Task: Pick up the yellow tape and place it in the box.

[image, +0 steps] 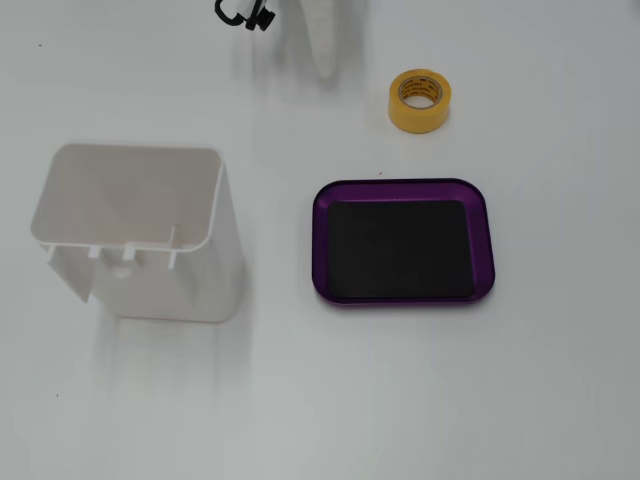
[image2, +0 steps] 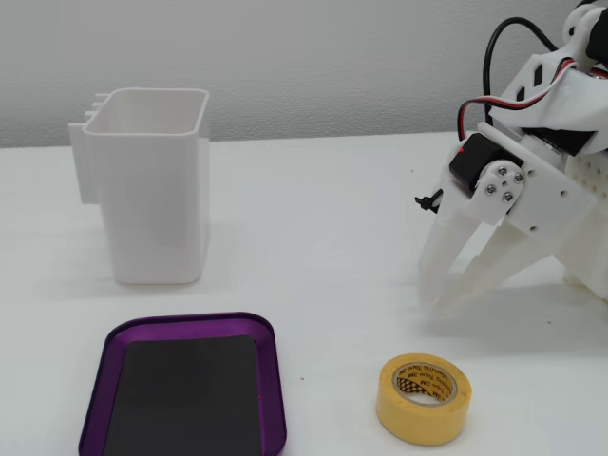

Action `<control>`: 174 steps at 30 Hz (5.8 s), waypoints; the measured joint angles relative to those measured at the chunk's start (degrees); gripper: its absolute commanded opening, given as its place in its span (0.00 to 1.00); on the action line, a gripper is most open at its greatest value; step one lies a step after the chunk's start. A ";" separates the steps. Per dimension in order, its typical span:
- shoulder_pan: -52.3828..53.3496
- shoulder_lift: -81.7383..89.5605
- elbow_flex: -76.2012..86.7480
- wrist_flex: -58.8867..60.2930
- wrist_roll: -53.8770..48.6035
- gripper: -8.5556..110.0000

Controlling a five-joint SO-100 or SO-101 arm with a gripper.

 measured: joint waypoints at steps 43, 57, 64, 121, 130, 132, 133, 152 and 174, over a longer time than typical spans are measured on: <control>-13.54 -58.54 -50.10 9.58 -23.99 0.19; -16.52 -63.02 -45.53 0.62 -21.18 0.19; -16.96 -63.02 -39.29 -5.01 -21.09 0.19; -17.93 -71.81 -39.64 -15.38 -16.17 0.07; -6.86 -61.00 -46.23 -24.87 -11.34 0.07; -5.89 -62.23 -47.81 -27.77 -11.16 0.07; -5.63 -63.46 -48.87 -29.00 -10.63 0.07; -5.19 -101.60 -67.24 -32.34 -6.33 0.17; -5.10 -59.24 -78.57 6.50 -6.33 0.19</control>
